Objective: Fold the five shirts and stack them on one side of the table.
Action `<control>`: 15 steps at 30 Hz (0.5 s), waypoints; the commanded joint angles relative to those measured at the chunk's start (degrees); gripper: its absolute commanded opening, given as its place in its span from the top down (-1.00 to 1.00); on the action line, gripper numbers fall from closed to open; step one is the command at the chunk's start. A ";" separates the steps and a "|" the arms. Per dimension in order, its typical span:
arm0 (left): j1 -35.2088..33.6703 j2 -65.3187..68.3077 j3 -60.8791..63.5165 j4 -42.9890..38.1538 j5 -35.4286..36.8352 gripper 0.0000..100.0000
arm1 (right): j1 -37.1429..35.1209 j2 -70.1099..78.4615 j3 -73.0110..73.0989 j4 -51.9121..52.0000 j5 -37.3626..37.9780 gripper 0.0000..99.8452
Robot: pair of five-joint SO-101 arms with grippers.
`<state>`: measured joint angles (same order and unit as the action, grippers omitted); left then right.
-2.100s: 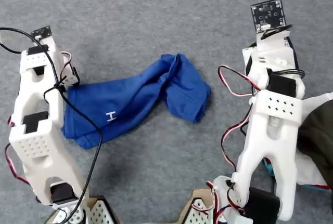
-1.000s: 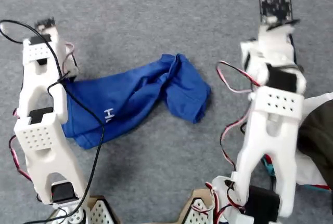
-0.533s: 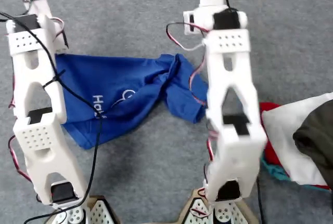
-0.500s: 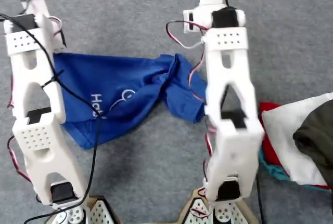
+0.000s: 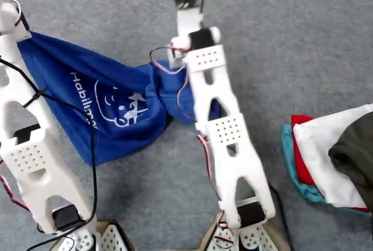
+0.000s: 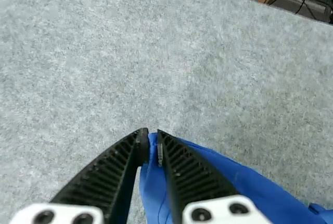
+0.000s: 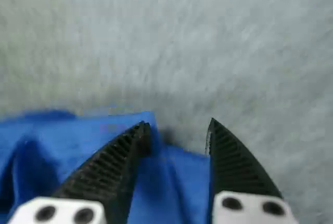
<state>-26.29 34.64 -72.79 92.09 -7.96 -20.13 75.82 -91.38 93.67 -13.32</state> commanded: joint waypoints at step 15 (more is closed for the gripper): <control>-1.32 -0.84 -2.90 3.60 -0.44 0.96 | 3.56 -2.77 -3.82 8.62 -0.88 0.99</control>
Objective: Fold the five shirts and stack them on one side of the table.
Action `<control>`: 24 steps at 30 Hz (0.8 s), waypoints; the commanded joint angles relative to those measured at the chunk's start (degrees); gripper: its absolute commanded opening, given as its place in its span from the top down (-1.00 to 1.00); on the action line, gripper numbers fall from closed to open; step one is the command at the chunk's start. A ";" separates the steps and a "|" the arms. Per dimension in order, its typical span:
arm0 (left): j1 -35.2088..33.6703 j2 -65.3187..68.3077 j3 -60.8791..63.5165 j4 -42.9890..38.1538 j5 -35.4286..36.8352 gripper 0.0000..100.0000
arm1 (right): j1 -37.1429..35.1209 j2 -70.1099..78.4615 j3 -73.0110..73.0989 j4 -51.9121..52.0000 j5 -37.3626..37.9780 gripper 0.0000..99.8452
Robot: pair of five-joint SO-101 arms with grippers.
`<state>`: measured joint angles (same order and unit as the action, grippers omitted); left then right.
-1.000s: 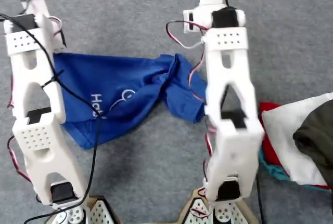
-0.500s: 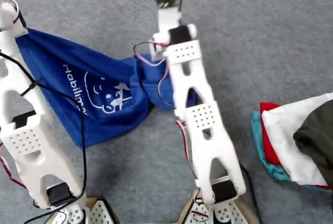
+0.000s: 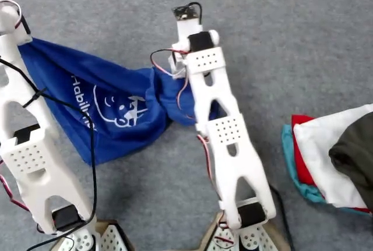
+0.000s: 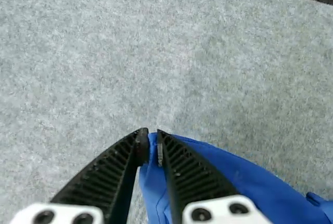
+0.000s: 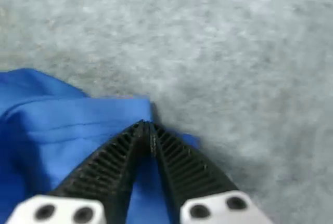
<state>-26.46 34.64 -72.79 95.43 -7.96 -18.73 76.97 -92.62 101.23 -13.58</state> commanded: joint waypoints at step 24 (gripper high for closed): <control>-1.85 -0.84 -2.90 0.35 -0.44 0.96 | -1.19 -30.81 46.29 -6.86 -2.90 0.32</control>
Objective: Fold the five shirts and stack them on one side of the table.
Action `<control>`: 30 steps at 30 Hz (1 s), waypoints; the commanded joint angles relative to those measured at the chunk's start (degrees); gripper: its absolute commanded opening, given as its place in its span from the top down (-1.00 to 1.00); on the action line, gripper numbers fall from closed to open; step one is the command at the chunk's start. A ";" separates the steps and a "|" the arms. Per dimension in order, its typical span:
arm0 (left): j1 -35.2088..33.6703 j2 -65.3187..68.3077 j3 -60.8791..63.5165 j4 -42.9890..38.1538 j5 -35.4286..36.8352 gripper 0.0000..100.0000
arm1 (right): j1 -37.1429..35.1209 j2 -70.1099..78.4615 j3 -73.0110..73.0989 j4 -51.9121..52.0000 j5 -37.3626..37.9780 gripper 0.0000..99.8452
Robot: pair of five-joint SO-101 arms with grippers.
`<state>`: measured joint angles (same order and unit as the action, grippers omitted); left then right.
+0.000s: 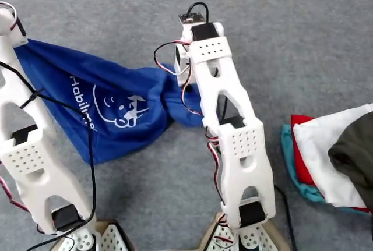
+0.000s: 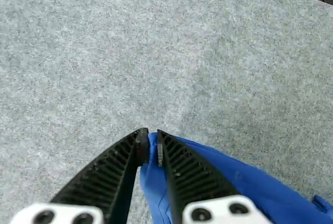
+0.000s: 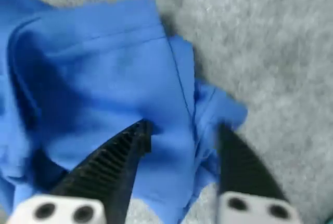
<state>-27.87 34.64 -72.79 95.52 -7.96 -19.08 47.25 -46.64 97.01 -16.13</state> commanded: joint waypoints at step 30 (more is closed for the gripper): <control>-1.93 4.00 -2.20 1.58 -2.46 0.96 | -4.88 -35.56 40.48 5.01 14.42 0.99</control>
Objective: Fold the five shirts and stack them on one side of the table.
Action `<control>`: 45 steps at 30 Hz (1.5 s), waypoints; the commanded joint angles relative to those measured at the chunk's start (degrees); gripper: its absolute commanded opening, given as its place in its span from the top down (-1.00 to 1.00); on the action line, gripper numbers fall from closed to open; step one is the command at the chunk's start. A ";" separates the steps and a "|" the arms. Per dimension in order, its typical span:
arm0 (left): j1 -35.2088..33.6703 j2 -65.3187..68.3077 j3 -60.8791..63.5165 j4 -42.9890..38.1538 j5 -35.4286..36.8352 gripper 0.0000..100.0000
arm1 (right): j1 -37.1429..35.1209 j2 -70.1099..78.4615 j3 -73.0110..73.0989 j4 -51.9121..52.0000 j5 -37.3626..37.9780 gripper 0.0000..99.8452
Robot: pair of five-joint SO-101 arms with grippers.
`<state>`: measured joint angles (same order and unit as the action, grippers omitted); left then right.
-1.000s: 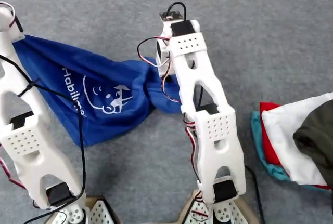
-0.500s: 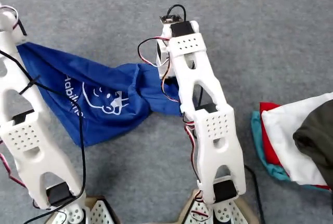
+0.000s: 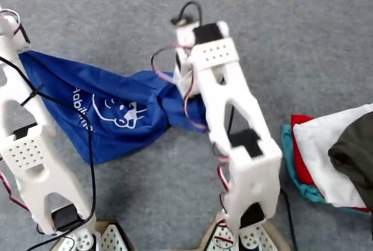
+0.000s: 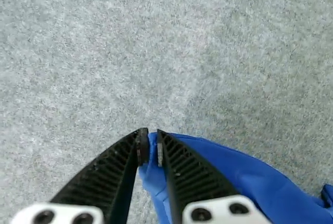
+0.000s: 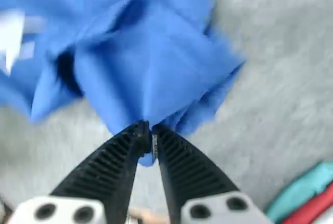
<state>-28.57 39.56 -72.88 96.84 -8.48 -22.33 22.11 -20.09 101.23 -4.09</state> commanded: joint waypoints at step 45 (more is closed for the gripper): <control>0.88 -4.53 -1.67 3.16 -4.22 0.96 | 3.38 44.79 -64.66 0.88 -5.54 0.51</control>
<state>-28.13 39.30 -72.88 99.65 -12.35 -20.31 60.09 -71.60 100.53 -7.87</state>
